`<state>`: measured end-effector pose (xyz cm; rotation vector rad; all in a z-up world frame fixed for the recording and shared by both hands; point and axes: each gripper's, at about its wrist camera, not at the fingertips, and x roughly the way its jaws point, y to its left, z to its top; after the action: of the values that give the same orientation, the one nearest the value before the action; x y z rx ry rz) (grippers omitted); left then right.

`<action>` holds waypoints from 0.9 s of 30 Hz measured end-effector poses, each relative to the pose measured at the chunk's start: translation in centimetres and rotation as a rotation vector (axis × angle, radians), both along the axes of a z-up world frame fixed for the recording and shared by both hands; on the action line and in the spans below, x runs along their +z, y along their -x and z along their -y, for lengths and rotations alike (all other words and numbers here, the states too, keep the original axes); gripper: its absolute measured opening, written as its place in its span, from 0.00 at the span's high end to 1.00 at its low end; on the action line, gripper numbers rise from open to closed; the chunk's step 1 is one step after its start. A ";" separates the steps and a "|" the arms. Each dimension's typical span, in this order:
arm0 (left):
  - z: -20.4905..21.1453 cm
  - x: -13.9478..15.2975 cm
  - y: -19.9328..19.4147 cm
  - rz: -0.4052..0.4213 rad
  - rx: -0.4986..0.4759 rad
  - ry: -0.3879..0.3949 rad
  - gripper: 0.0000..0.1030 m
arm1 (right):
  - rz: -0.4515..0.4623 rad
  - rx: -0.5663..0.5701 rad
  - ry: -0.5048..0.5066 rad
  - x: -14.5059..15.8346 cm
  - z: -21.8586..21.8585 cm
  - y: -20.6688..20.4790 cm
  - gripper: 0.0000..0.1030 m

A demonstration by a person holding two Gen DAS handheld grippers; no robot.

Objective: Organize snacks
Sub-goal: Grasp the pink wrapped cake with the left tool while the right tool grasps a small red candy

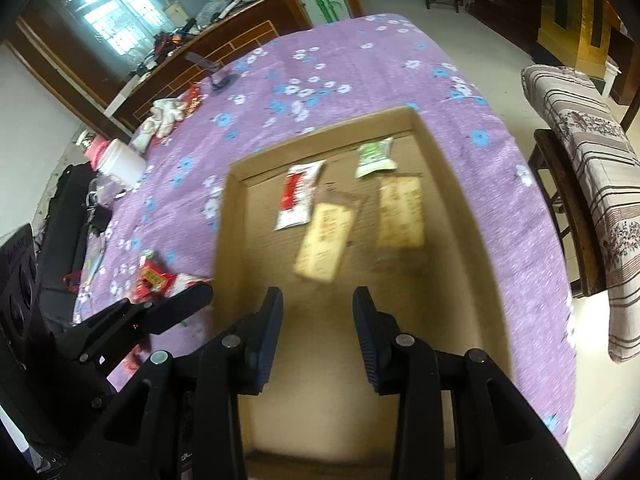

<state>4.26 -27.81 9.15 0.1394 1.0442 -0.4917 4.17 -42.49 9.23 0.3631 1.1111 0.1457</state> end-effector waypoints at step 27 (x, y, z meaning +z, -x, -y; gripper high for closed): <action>-24.4 1.5 11.2 -0.069 0.652 0.097 0.45 | -0.042 0.584 -0.097 -1.9 -15.5 3.4 0.66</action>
<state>-6.99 -3.41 10.61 -0.3018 1.0628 0.0461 0.74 -27.02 7.37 0.1180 1.2298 0.7111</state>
